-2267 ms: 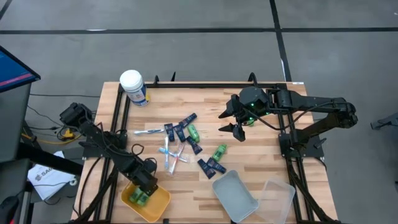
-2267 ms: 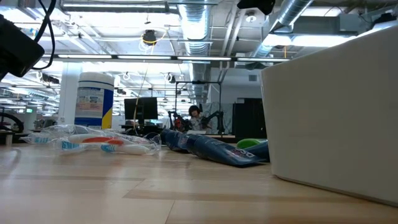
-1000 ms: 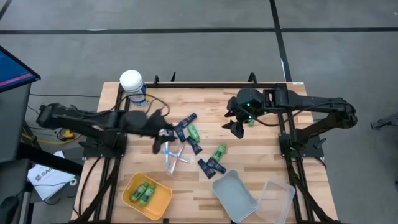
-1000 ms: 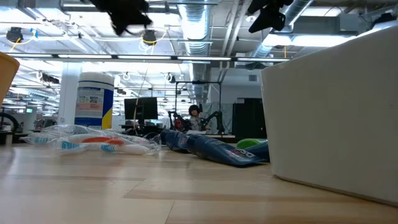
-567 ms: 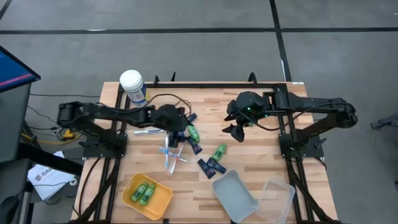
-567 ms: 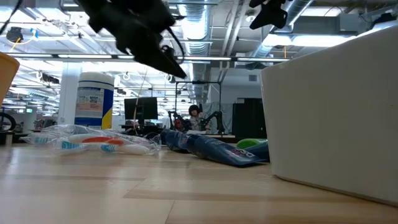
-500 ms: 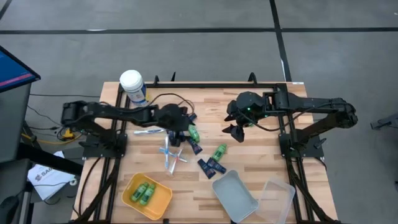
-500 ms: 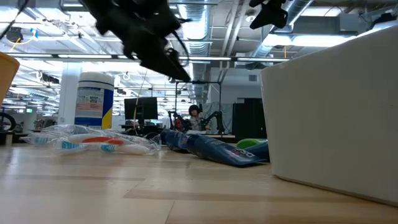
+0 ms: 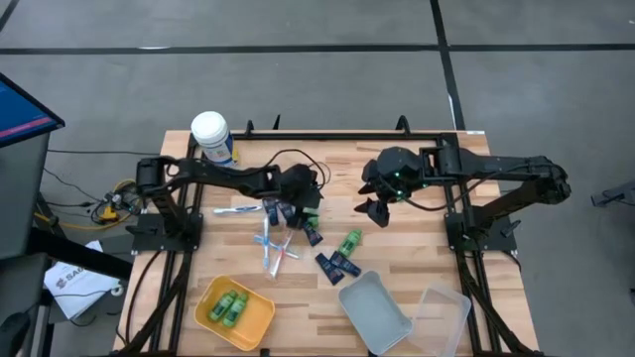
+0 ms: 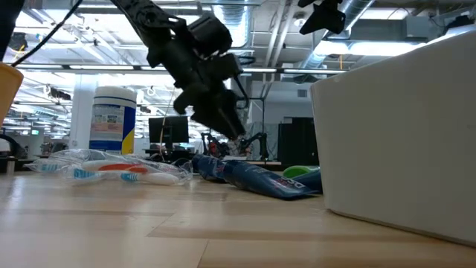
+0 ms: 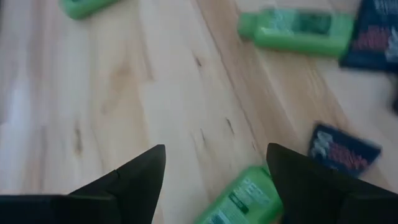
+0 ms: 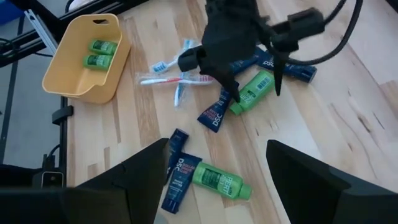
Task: Pick & Place Travel size toiletries
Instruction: Put the green shampoo into the yellow bin
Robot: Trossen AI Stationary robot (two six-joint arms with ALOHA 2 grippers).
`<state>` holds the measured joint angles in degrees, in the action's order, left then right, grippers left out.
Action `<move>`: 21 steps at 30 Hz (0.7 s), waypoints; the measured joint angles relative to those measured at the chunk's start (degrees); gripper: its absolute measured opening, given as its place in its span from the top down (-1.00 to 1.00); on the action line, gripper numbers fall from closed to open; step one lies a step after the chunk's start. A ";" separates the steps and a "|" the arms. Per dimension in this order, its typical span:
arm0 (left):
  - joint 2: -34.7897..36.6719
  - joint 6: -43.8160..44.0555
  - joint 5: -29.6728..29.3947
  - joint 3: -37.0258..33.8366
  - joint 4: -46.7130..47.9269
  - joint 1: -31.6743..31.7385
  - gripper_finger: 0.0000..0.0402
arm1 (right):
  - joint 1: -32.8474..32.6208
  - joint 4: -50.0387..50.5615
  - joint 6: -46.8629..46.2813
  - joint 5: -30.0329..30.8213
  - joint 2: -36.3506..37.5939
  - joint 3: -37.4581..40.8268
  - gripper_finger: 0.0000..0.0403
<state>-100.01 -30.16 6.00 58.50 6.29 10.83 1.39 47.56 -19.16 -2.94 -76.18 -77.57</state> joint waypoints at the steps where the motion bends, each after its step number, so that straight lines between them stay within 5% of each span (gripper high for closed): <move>1: -0.42 -1.52 0.14 0.00 0.19 -0.34 -0.36 | -0.21 -0.01 0.00 0.00 0.00 0.01 -0.29; 7: -0.43 -8.18 1.22 -0.07 0.90 -2.70 -0.34 | -1.08 -0.01 -0.42 0.00 0.00 0.01 -0.29; 21: -5.98 -8.32 -3.06 0.13 0.81 -3.76 -0.34 | -2.20 -0.03 -1.49 0.02 0.00 0.01 -0.29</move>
<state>-105.99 -38.48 2.94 58.63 7.11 7.07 -0.81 47.53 -20.64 -2.92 -76.18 -77.56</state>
